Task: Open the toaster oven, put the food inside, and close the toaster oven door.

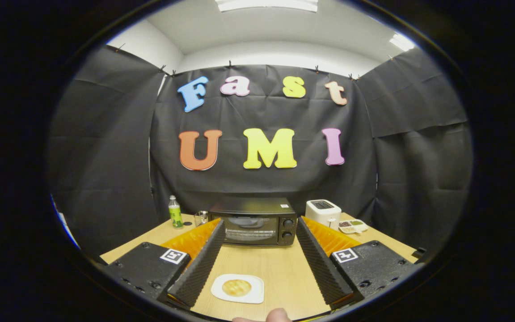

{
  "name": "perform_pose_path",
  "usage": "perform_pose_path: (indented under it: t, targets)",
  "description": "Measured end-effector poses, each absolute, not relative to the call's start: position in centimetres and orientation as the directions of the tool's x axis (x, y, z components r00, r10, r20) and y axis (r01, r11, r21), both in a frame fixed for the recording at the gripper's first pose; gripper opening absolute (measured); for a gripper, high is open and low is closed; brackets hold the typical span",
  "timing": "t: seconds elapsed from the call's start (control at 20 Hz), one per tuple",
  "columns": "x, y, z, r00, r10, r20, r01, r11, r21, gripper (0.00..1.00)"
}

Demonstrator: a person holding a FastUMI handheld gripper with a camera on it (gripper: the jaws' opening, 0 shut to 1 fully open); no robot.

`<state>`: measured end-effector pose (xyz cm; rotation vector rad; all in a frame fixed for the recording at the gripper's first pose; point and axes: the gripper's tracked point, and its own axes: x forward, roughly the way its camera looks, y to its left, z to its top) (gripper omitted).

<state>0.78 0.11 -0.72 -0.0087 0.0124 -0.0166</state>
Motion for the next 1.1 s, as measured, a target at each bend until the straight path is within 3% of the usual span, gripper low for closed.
perform_pose_path:
  t: [0.65, 1.1]
  targets:
    - [2.9, -1.0, -2.0, 0.999, -0.044, -0.023, 0.044, 0.999, -0.004, 1.00]
    - [13.2, 0.3, -1.1, 0.999, 0.010, -0.033, -0.009, 1.000, 0.013, 1.00]
